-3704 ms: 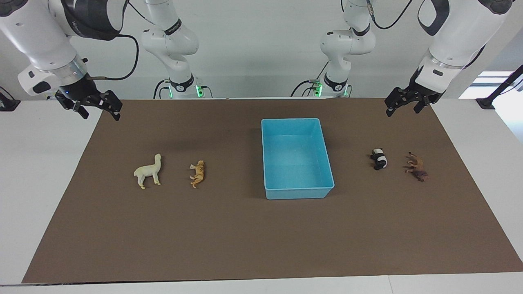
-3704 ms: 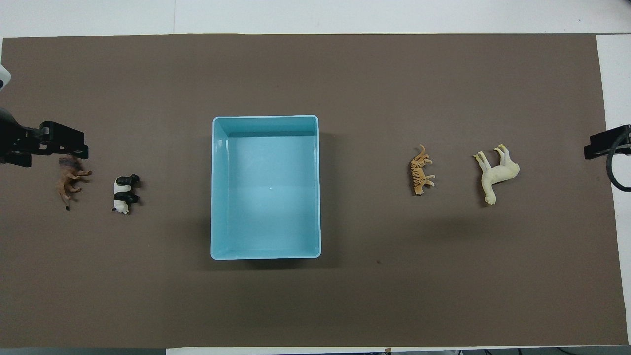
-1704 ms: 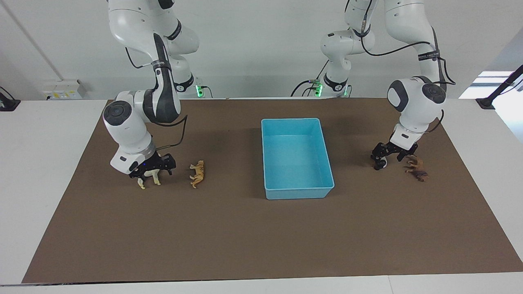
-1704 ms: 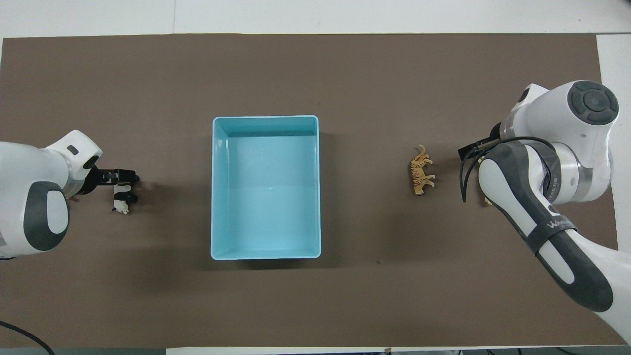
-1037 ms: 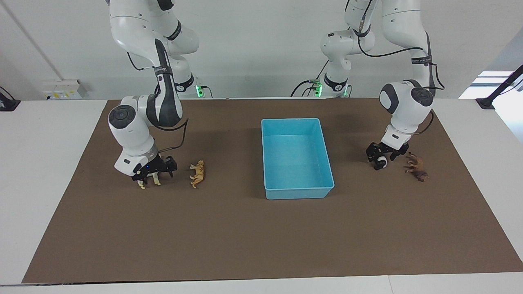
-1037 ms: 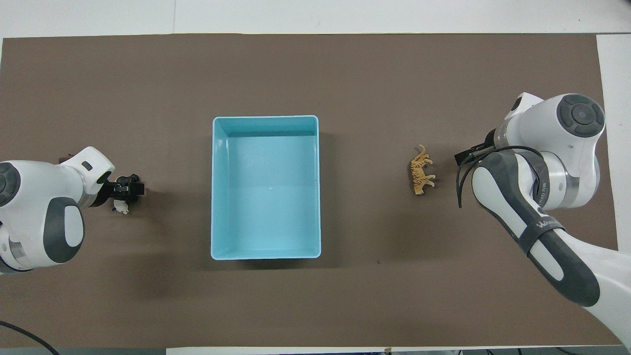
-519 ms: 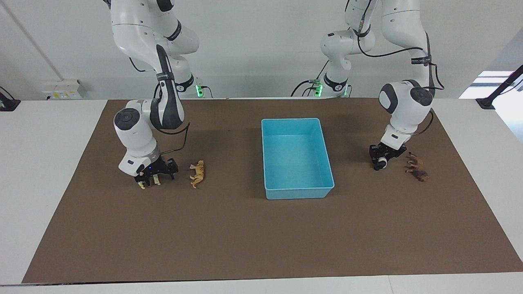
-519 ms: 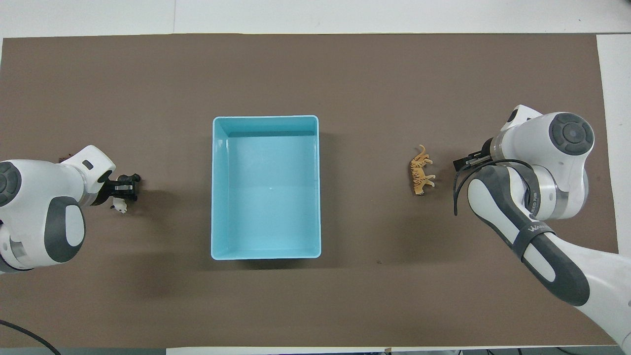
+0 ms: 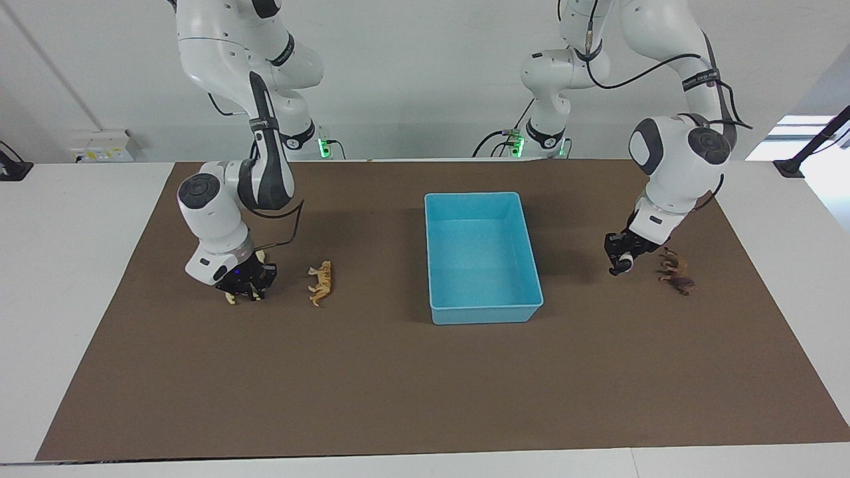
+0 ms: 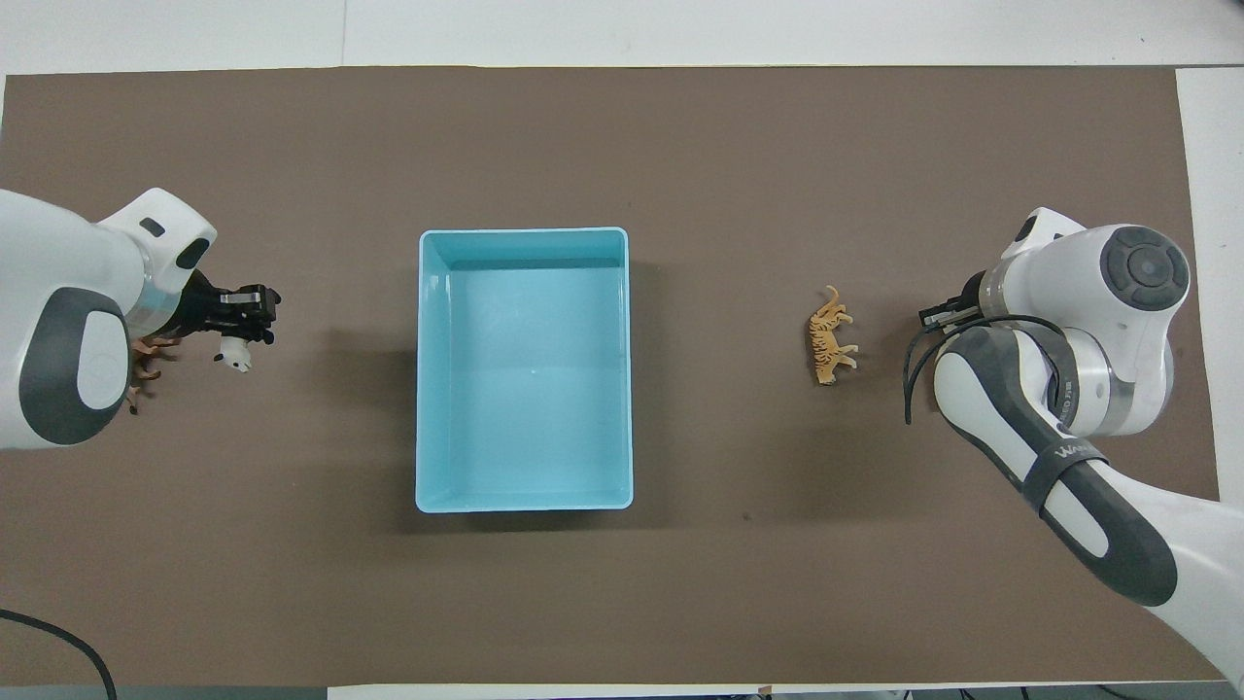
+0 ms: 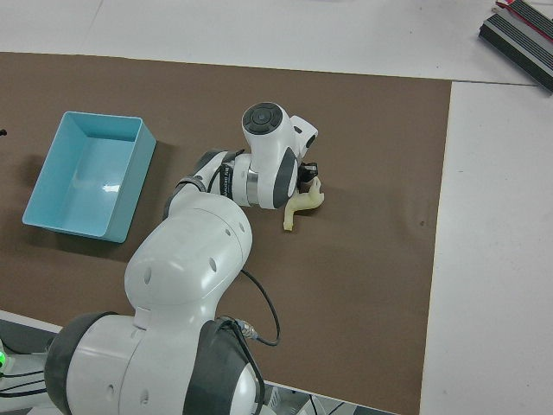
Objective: Put all toys into storage box
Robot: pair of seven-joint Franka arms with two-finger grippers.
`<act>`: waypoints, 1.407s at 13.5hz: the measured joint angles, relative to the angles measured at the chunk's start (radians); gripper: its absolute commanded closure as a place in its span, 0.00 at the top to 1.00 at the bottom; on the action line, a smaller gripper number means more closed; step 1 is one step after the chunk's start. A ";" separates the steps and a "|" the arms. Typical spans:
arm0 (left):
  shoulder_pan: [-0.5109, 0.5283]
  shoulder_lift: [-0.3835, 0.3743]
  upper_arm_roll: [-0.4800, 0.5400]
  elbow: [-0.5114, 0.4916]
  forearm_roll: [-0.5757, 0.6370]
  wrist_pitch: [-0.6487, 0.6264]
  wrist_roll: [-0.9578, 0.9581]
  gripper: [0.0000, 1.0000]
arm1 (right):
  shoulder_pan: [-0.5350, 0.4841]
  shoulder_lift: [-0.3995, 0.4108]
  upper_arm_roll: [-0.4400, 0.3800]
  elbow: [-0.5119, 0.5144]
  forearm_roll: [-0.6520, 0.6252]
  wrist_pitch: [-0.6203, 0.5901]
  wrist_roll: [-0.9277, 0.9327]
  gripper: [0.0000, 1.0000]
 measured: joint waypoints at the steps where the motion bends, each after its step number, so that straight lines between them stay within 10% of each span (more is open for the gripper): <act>1: -0.057 -0.003 -0.003 0.055 -0.020 -0.047 -0.105 0.00 | -0.003 0.000 0.000 0.000 0.000 0.001 0.000 0.00; 4: -0.249 -0.005 -0.011 0.132 -0.052 -0.069 -0.426 0.00 | -0.024 0.001 -0.002 0.009 -0.001 -0.005 0.000 0.00; 7: -0.406 -0.004 -0.013 0.113 -0.052 -0.032 -0.599 0.21 | -0.027 -0.001 -0.003 0.120 0.018 -0.155 0.001 0.00; 8: -0.425 -0.003 -0.013 0.093 -0.052 -0.015 -0.611 0.54 | -0.026 -0.003 -0.002 0.177 0.053 -0.221 0.002 0.00; 11: -0.435 -0.003 -0.009 0.036 -0.052 0.036 -0.612 1.00 | -0.023 -0.011 0.001 0.321 0.109 -0.360 0.067 0.00; 19: -0.267 -0.054 0.024 0.060 -0.007 -0.026 -0.376 1.00 | 0.139 -0.010 0.009 0.509 0.154 -0.499 0.503 0.00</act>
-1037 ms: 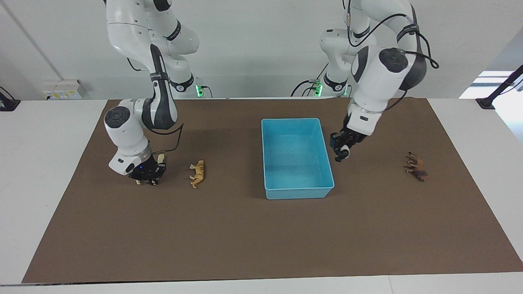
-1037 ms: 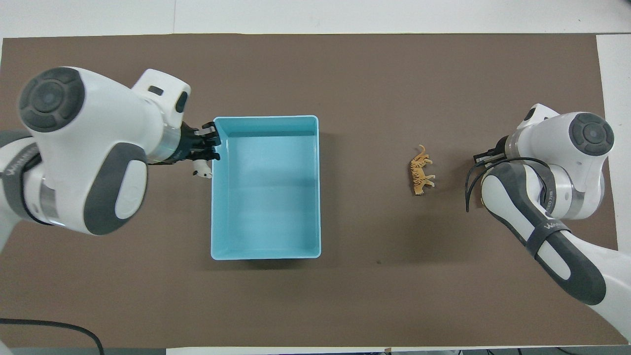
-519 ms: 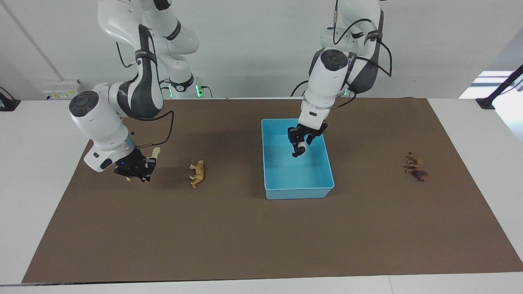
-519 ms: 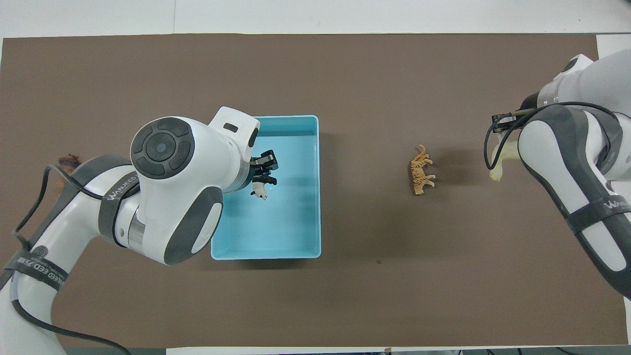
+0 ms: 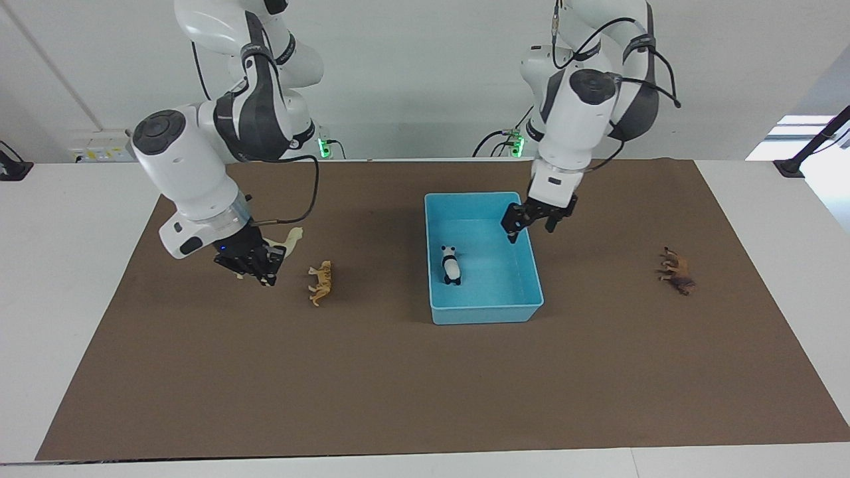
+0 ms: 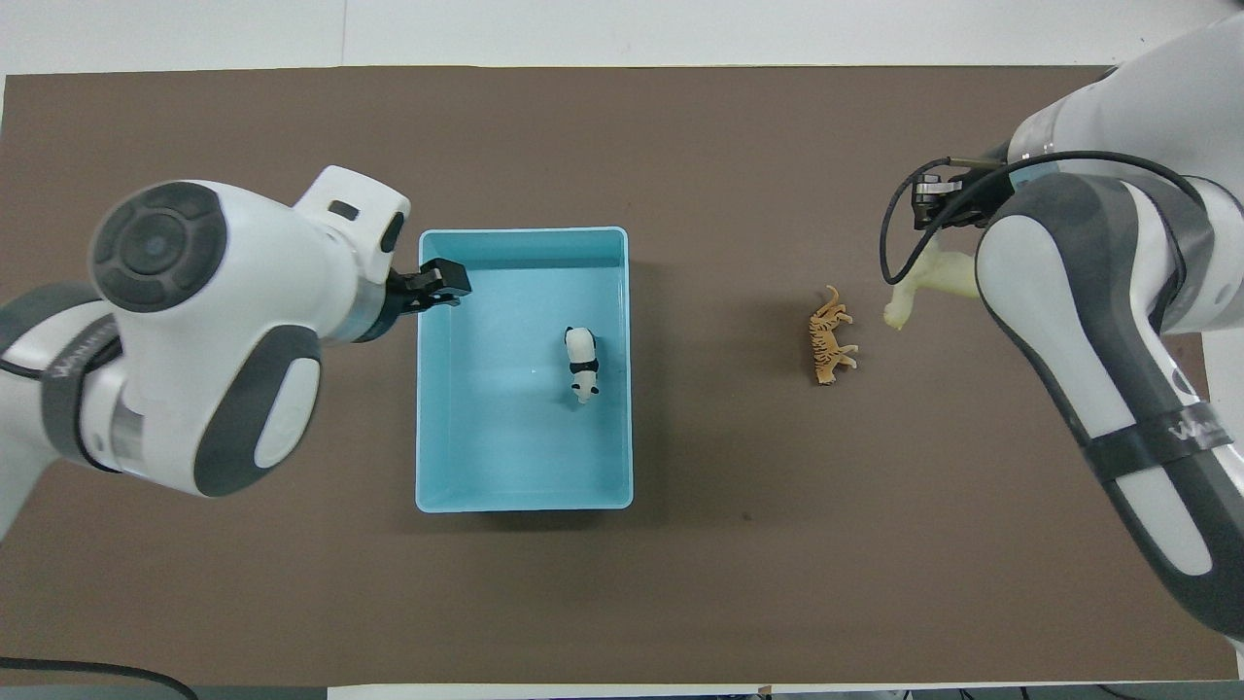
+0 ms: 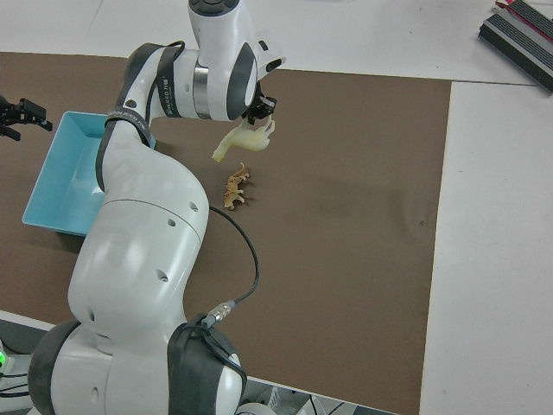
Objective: Put all toys into storage box
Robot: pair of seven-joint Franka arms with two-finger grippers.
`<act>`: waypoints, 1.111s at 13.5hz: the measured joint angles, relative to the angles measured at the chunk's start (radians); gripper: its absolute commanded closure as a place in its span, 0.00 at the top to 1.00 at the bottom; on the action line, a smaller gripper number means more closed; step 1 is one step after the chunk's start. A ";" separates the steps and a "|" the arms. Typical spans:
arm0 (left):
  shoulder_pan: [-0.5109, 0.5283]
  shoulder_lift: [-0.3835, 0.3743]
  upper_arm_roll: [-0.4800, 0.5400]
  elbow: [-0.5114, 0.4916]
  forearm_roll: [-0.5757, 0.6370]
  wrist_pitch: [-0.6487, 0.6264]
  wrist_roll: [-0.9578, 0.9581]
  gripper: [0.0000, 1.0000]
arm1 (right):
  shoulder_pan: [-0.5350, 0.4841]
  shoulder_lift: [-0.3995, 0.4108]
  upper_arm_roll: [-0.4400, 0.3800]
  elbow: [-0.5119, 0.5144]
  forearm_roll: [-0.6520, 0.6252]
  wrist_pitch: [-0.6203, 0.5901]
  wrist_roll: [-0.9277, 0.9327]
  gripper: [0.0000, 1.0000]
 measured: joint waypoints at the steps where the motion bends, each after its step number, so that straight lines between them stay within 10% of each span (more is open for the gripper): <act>1: 0.072 -0.002 0.003 0.000 0.001 -0.003 0.108 1.00 | 0.047 0.000 0.002 0.006 0.001 0.001 0.082 0.00; 6: 0.363 0.012 0.009 -0.012 0.001 0.047 0.590 1.00 | 0.282 0.006 0.005 0.019 0.002 0.088 0.442 0.00; 13: 0.466 0.124 0.007 -0.107 0.001 0.294 0.798 1.00 | 0.514 0.077 0.005 0.060 0.002 0.289 0.742 0.00; 14: 0.474 0.127 0.007 -0.119 0.001 0.312 0.802 1.00 | 0.542 0.090 0.004 0.063 0.002 0.306 0.773 0.08; 15: 0.481 0.129 0.007 -0.127 0.001 0.323 0.805 1.00 | 0.561 0.102 0.004 0.065 0.002 0.318 0.796 0.43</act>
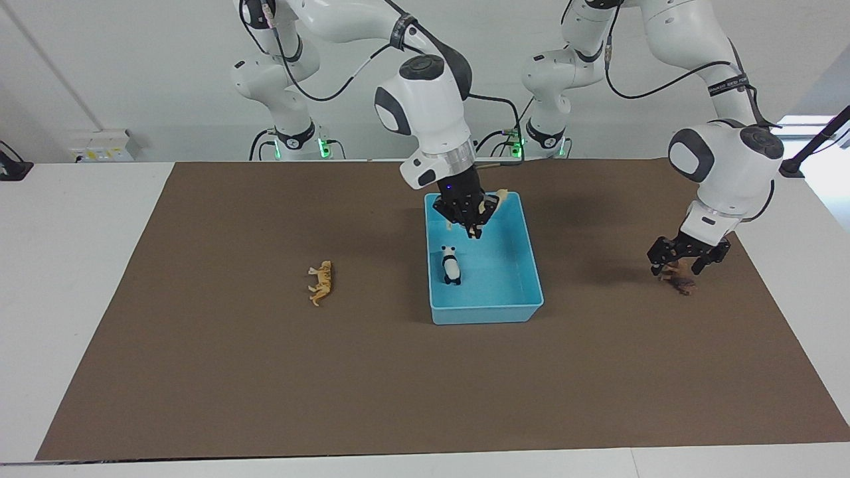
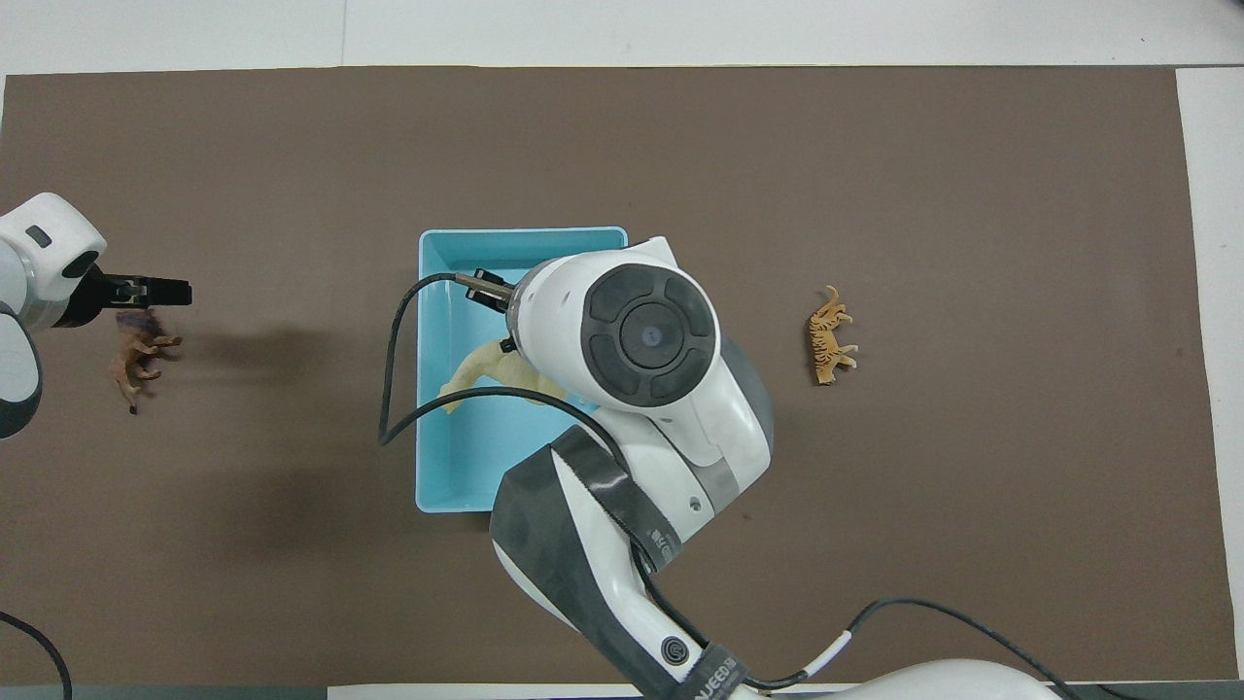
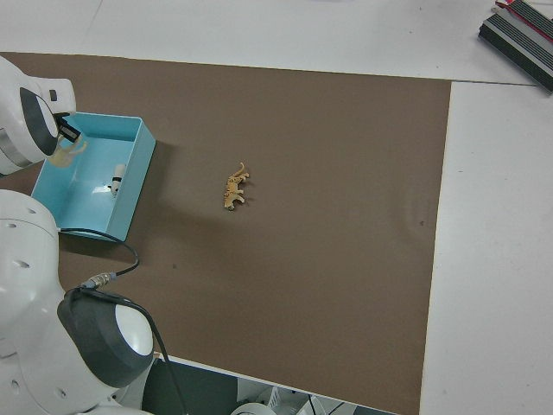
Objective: Put all toys into storage box
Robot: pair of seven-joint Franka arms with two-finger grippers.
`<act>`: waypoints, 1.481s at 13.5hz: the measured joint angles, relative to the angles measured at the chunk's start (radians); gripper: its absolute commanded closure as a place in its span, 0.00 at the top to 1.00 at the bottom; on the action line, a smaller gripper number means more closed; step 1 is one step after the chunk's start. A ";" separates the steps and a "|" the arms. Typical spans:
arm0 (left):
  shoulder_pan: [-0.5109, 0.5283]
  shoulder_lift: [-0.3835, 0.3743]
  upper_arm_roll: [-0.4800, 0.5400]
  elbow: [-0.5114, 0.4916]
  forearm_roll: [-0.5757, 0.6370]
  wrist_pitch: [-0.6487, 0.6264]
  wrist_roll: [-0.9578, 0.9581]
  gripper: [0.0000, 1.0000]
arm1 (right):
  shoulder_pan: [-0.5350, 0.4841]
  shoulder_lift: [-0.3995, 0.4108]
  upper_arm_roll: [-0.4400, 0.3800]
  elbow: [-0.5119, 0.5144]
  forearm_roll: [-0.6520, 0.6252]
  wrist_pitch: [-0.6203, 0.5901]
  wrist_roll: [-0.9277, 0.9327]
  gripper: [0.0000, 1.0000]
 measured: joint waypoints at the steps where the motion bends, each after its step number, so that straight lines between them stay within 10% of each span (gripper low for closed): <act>1: 0.008 0.003 0.000 -0.003 0.000 0.009 0.001 1.00 | 0.007 0.009 0.000 0.002 0.000 0.004 0.011 0.81; 2: 0.018 0.006 0.000 -0.005 0.000 0.016 0.003 1.00 | 0.008 0.013 -0.001 0.003 0.000 0.003 0.011 1.00; 8: 0.096 0.090 -0.001 -0.062 0.003 0.128 0.100 1.00 | -0.022 0.014 -0.024 0.020 -0.020 -0.080 -0.023 1.00; 16: 0.096 0.102 -0.007 -0.111 0.003 0.163 0.111 1.00 | -0.352 -0.033 -0.026 0.066 0.004 -0.370 -0.639 1.00; 17: 0.097 0.102 -0.006 -0.112 0.003 0.163 0.111 0.97 | -0.374 -0.035 -0.026 0.055 0.004 -0.404 -0.687 1.00; 20: 0.099 0.102 -0.006 -0.115 0.003 0.164 0.111 0.36 | -0.437 -0.067 -0.028 -0.058 0.000 -0.436 -0.844 1.00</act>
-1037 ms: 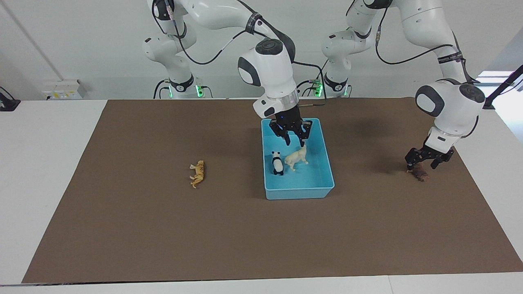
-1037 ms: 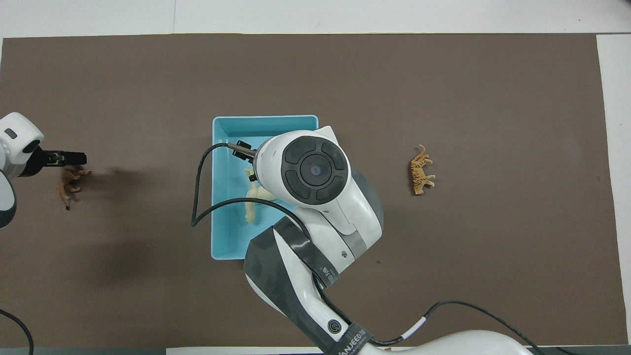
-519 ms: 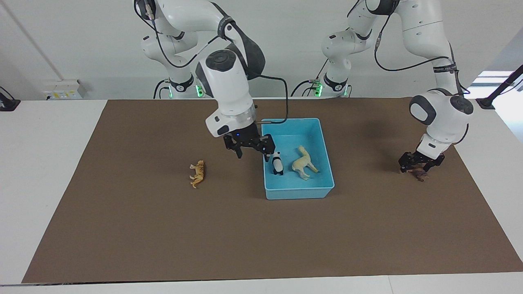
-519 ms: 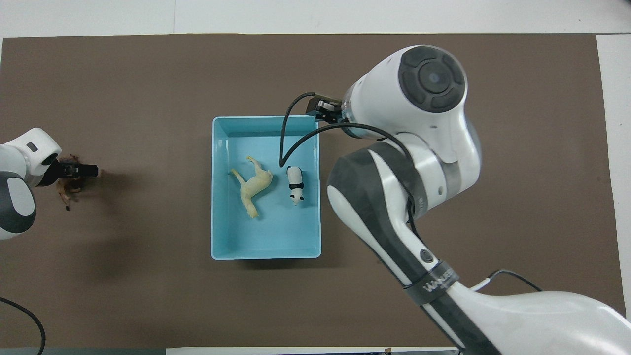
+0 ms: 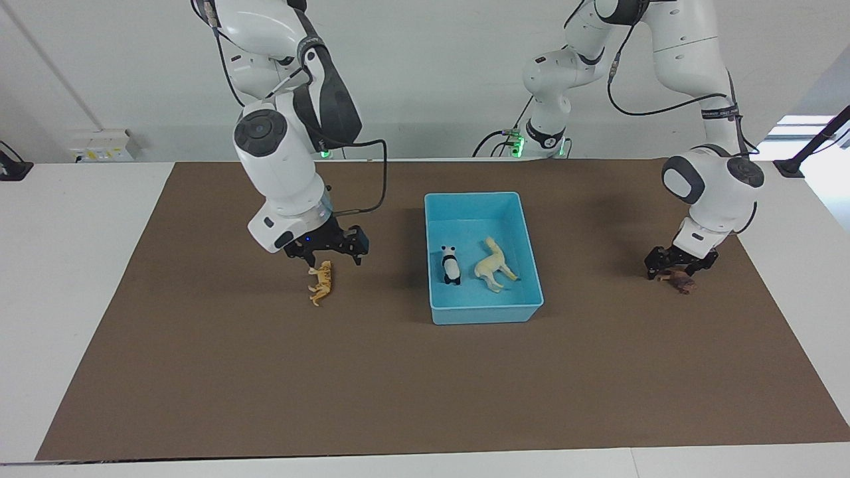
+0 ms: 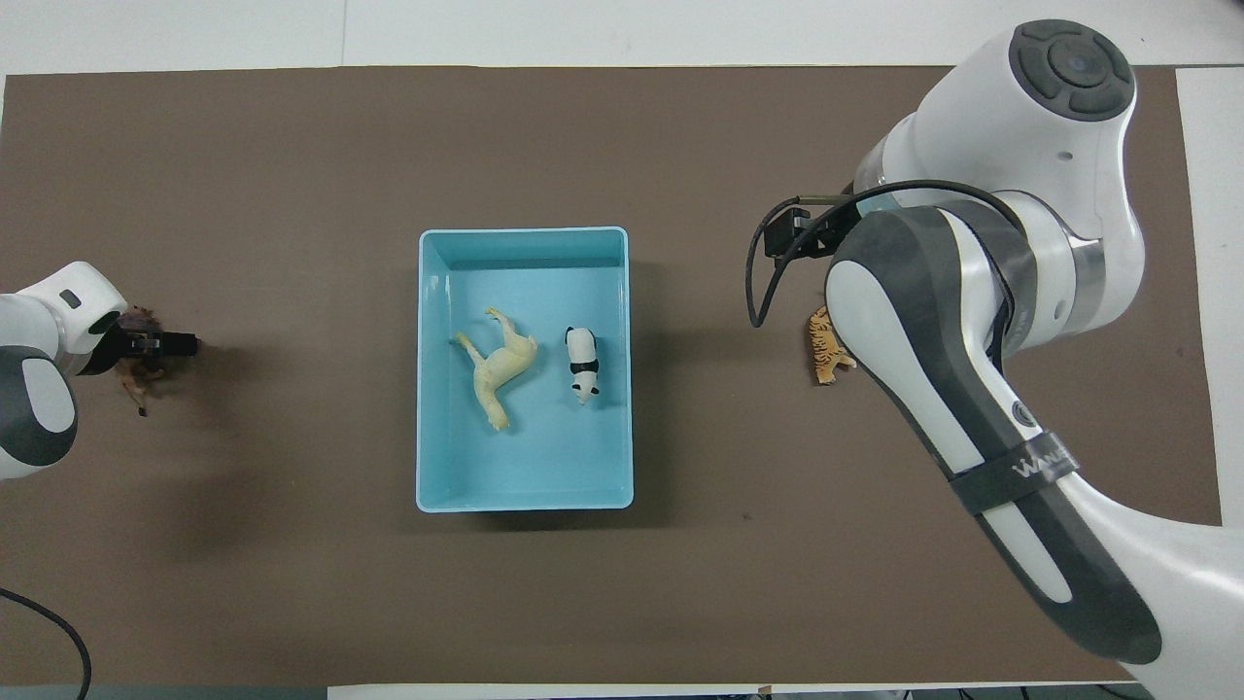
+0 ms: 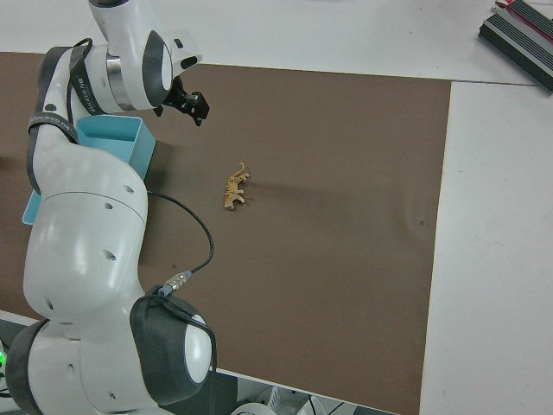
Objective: Put all toys into storage box
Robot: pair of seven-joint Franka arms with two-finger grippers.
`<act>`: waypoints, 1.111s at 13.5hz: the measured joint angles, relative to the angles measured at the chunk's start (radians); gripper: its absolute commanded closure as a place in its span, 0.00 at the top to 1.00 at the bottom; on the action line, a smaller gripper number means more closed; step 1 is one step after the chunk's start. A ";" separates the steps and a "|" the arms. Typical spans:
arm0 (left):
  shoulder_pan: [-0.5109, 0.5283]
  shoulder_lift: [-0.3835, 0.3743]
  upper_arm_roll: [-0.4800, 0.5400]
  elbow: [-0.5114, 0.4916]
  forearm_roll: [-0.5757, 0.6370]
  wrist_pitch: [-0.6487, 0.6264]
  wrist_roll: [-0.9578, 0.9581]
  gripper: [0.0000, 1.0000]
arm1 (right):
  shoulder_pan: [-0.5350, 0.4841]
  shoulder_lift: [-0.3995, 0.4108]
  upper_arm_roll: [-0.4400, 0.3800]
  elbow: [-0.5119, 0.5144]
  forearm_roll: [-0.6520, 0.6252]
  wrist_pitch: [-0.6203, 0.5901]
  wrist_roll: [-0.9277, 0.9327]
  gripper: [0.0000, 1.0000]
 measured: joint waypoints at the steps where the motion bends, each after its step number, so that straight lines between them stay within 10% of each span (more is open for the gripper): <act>1: 0.000 -0.001 0.000 0.000 0.000 0.000 0.000 0.17 | -0.027 -0.020 0.000 -0.061 0.000 0.013 -0.059 1.00; 2: 0.000 -0.003 -0.001 0.000 0.000 0.000 0.000 0.00 | -0.049 -0.041 -0.001 -0.125 0.000 0.051 -0.097 1.00; 8: -0.004 -0.013 -0.009 0.029 0.000 -0.026 -0.052 0.00 | -0.055 -0.137 0.007 -0.454 0.000 0.346 -0.126 1.00; 15: -0.374 -0.089 -0.039 0.375 -0.003 -0.546 -0.726 0.00 | -0.054 -0.141 0.006 -0.541 0.000 0.480 -0.126 1.00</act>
